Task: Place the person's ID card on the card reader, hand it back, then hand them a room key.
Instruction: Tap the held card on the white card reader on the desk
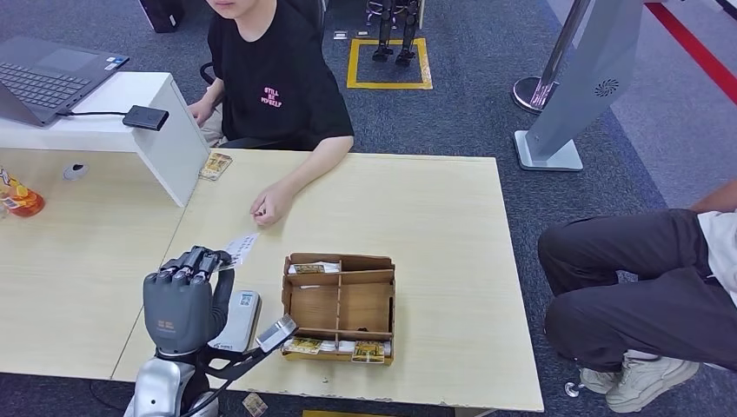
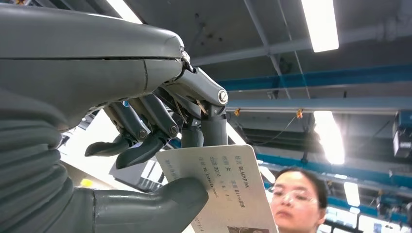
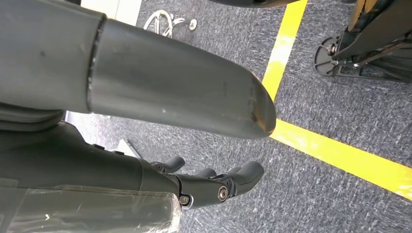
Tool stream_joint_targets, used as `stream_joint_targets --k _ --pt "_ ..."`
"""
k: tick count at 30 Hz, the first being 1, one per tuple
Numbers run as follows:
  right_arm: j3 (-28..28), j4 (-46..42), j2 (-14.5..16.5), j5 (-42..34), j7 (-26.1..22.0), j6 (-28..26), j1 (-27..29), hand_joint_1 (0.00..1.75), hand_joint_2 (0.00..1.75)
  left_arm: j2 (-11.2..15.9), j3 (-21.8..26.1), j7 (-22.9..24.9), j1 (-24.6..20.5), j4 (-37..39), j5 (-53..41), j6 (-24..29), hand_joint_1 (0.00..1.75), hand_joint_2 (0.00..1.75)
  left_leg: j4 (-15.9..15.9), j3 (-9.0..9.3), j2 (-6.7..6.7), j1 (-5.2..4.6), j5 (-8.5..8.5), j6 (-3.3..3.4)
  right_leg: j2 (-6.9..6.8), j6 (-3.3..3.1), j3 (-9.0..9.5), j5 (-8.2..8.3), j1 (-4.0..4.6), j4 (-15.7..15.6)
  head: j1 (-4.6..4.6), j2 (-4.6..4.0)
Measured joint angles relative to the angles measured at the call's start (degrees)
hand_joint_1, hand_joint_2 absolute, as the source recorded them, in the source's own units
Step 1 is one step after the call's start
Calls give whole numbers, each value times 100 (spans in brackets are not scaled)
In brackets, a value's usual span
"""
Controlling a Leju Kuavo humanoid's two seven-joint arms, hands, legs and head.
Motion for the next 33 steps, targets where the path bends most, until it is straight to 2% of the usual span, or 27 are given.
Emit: stream_joint_targets --k 7,14,22,27,30,33 --pt "-37 0 0 -58 19 8 11 0 0 752 -167 328 319 -62 -2 0 175 175 -1 0 0 2 2 -2 0 -1 0 -1 2 1 0 0" --pt "-45 0 0 -68 31 7 14 0 0 1478 -705 1033 272 -21 -2 0 175 175 0 0 0 0 3 -3 0 0 1 0 1 1 1 0" --pt "-45 0 0 -68 23 16 14 0 0 2149 -1930 2294 -262 209 -4 0 175 175 1 0 -1 0 3 -3 -1 0 0 1 1 1 1 0" --pt "-45 0 0 -67 15 16 12 0 0 2476 -2929 3125 -737 445 -6 0 175 175 1 1 -1 0 3 -4 -1 0 1 1 1 1 0 0" --pt "-45 0 0 -66 15 16 13 0 0 2587 -3444 3378 -944 585 -6 0 175 175 1 0 0 0 3 -3 1 0 1 1 1 1 1 0" --pt "-45 0 0 -66 16 8 15 0 0 2647 -3739 3530 -1064 683 -6 0 175 175 1 -1 0 0 3 -3 1 0 0 1 1 0 1 0"
